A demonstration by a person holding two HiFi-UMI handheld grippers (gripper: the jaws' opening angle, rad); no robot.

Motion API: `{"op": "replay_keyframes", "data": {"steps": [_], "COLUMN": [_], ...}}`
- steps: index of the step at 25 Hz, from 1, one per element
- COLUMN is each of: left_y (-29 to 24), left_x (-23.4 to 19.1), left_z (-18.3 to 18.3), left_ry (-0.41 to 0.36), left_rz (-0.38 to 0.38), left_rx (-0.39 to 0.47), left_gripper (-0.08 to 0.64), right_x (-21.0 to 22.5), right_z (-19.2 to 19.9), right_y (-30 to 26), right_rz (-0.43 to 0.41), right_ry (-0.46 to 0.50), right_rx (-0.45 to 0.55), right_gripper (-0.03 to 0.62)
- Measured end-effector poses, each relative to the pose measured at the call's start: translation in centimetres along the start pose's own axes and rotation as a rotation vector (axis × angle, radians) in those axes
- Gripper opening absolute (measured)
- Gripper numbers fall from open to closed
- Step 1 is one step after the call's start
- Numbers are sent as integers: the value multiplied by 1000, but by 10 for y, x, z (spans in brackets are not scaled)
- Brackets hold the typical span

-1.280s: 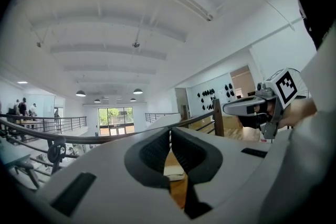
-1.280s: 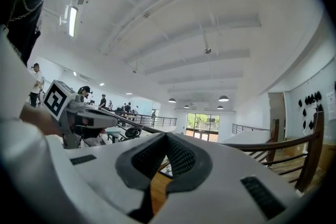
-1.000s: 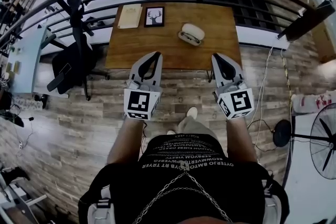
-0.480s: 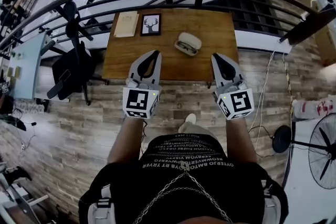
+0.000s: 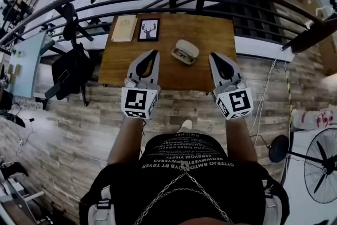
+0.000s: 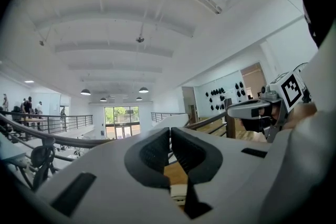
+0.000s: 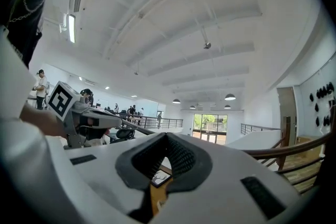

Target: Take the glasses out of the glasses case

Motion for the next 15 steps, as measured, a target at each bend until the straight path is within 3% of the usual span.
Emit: {"op": "replay_keyframes", "data": {"steps": [15], "left_y": [-30], "left_x": [6], "left_z": [8], "left_ry": [0], "left_rz": [-47], "left_rx": [-24], "left_gripper": [34], "right_x": [33], "right_z": [17], "right_y": [-22], "right_rz": [-58], "right_ry": [-19], "right_rx": [5], "right_gripper": [15]}}
Point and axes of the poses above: the fingertips, and each gripper's own axes: y backward along the fingers, x to its right, z out of its underside, the point moved 3 cm from there along y, backward along the fingers, and after that the axes turned 6 degrees about y, right-handed, at the moved point
